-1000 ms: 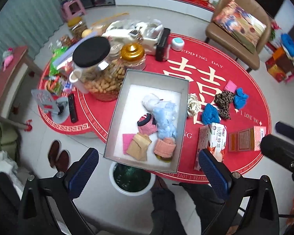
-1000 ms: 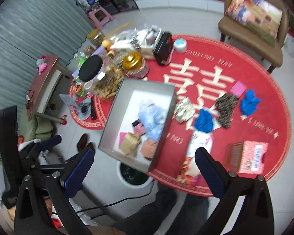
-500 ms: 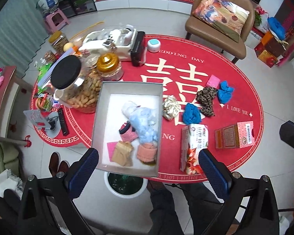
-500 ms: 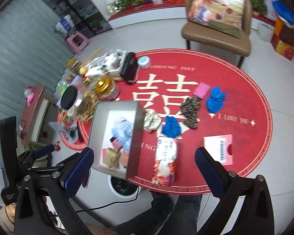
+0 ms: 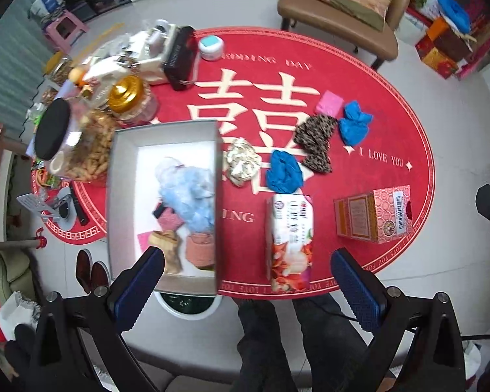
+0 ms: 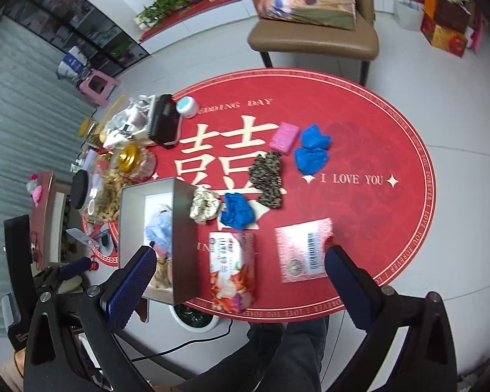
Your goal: Organize soft objects
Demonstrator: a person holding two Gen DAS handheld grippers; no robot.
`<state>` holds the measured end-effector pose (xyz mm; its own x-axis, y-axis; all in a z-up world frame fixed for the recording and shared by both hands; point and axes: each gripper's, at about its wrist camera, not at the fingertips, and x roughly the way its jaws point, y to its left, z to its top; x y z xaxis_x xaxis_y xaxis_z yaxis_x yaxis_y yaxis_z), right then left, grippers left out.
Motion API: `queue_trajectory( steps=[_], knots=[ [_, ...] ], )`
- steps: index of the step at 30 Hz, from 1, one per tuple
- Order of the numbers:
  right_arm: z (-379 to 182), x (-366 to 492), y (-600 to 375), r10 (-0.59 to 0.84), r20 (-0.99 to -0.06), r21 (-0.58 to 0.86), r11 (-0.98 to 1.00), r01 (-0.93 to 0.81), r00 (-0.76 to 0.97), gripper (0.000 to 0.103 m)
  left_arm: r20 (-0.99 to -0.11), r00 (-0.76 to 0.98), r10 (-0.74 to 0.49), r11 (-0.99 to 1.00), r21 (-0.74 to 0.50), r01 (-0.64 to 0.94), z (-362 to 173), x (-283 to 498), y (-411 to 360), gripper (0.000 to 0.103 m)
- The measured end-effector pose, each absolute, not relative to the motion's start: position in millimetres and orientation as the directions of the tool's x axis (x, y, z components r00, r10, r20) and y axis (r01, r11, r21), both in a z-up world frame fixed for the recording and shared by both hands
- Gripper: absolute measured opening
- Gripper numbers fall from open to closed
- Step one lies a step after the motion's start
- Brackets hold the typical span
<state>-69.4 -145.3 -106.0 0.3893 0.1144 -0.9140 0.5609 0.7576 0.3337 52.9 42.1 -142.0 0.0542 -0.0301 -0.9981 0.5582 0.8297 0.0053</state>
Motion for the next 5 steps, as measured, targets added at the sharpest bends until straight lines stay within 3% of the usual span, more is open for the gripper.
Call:
queue_trajectory(
  steps=[5],
  knots=[
    [-129.5,-73.8,-184.2,0.14,-0.925,0.338,0.727,0.598,0.352,0.103,-1.0,0.031,0.001,0.82,0.019,0.572,-156.7,56.1,-1.1,0.103]
  ],
)
